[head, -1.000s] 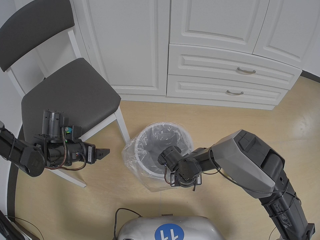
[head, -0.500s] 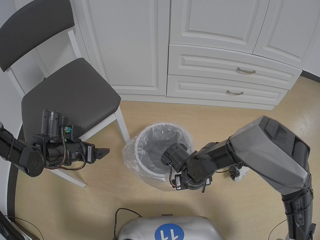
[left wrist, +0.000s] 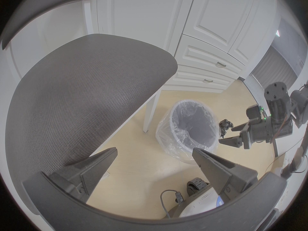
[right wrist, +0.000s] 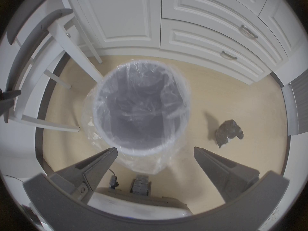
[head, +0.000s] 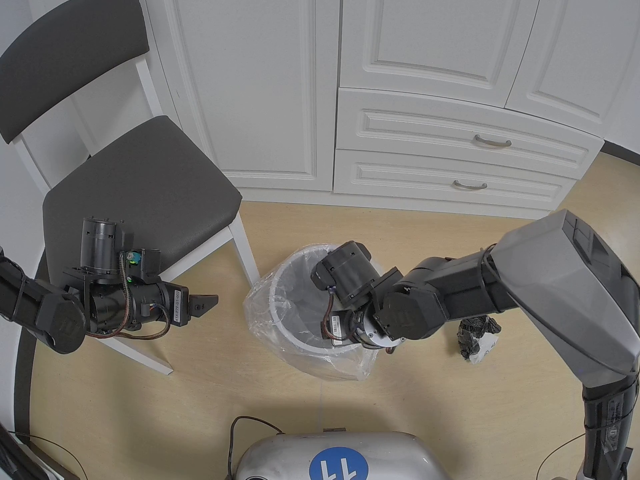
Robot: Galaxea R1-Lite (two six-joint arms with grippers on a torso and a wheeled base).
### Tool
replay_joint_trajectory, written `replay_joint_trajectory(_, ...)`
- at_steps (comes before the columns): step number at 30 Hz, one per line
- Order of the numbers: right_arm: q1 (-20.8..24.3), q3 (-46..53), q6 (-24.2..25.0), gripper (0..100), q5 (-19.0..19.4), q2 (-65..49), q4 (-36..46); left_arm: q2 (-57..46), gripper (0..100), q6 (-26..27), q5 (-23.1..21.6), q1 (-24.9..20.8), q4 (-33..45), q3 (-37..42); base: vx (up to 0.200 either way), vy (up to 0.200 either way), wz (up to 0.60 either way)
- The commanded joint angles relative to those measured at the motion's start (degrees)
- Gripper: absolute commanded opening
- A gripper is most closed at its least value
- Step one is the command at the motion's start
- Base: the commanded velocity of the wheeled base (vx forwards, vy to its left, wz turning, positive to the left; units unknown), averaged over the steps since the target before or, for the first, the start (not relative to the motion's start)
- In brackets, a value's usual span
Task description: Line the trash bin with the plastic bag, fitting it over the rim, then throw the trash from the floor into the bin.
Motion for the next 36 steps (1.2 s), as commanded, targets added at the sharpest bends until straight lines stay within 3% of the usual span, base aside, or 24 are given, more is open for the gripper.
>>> replay_joint_trajectory(1, -1.2, -8.8, -2.0, 100, 0.0, 6.4, -2.8, -0.2, 100, 0.0, 0.0, 0.1, -0.1, 0.0, 0.0, 0.0, 0.0)
replay_joint_trajectory(12, 0.4, -24.6, -0.2, 100, 0.2, 17.0, -2.9, 0.3, 100, 0.0, 0.0, 0.2, -0.1, -0.1, 0.0, 0.0, 0.0)
replay_joint_trajectory(21, -0.7, -24.8, -1.0, 100, 0.1, 23.4, -7.9, 0.6, 100, 0.0, 0.0, 0.2, -0.3, -0.3, 0.0, 0.0, 0.0)
replay_joint_trajectory(36, -5.4, -24.8, 0.0, 100, 0.1, 17.0, -7.5, 0.6, 100, -0.1, 0.1, 0.2, -1.1, -0.2, 0.0, 0.0, 0.0)
